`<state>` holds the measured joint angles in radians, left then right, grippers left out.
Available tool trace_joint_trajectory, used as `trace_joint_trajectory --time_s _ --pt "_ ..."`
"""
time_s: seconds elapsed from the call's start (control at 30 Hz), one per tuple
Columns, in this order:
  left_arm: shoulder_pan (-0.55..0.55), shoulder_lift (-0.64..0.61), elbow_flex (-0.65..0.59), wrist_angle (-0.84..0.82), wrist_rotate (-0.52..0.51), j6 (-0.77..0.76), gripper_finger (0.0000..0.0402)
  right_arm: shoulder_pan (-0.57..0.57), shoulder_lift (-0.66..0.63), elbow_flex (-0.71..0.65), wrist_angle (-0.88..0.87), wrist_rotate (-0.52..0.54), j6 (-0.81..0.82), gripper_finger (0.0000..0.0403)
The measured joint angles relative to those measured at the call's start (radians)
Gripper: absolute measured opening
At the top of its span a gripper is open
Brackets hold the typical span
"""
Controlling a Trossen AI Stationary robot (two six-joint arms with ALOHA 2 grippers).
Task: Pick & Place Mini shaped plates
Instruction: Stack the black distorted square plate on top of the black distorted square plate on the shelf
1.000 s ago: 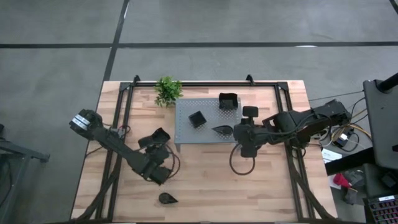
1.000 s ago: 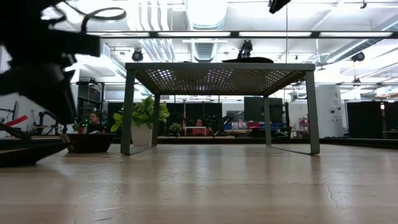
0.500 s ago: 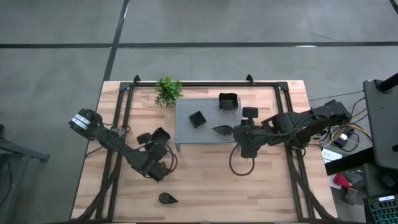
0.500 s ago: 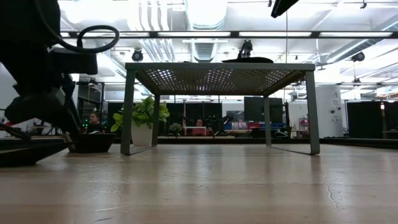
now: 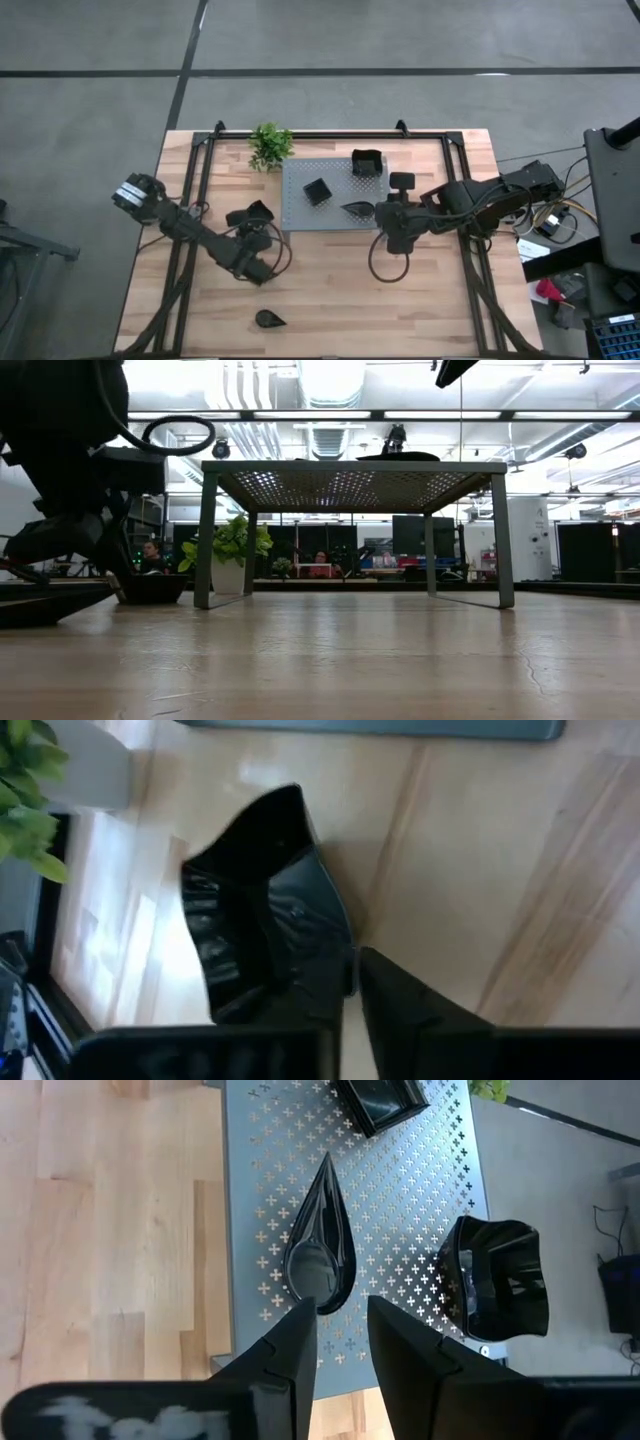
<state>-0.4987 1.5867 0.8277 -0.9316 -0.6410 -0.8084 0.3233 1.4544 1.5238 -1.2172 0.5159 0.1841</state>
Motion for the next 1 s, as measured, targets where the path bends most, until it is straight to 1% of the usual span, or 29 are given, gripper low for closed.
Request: trace_joint_trajectory --time_s 0.07,0.1,0.33,0.6,0.73,0.8,0.87,0.93,1.0 --pt "0.006 0.0 0.002 0.001 0.025 0.004 0.001 0.0 0.0 0.0 0.0 0.0 0.0 0.0085" --pt "0.007 0.0 0.003 0.003 0.039 0.003 0.0006 0.0 0.0 0.0 0.0 0.0 0.0 0.0083" --pt "-0.001 -0.008 0.024 0.004 0.129 -0.005 0.0 0.0 0.0 0.0 -0.001 0.0 0.0 0.0071" --pt "-0.034 -0.062 0.117 -0.044 0.132 -0.009 0.0 0.0 0.0 0.0 -0.003 0.0 0.006 0.0071" --pt "-0.042 -0.089 0.133 -0.037 0.132 -0.011 0.0 0.0 0.0 -0.002 -0.006 0.0 0.022 0.0078" --pt "-0.04 -0.096 0.126 -0.032 0.123 -0.023 0.0002 0.0 0.0 -0.003 -0.005 0.0 0.022 0.0081" --pt "-0.038 -0.096 0.109 -0.029 0.141 -0.006 0.0008 0.0 0.0 -0.006 -0.005 0.0 0.026 0.0083" --pt "-0.038 -0.092 0.09 -0.023 0.166 0.004 0.002 0.0 0.0 -0.011 -0.005 0.0 0.027 0.0084" --pt "-0.038 -0.092 0.069 -0.004 0.18 -0.016 0.0041 0.001 0.0 -0.019 -0.005 -0.001 0.03 0.0085"
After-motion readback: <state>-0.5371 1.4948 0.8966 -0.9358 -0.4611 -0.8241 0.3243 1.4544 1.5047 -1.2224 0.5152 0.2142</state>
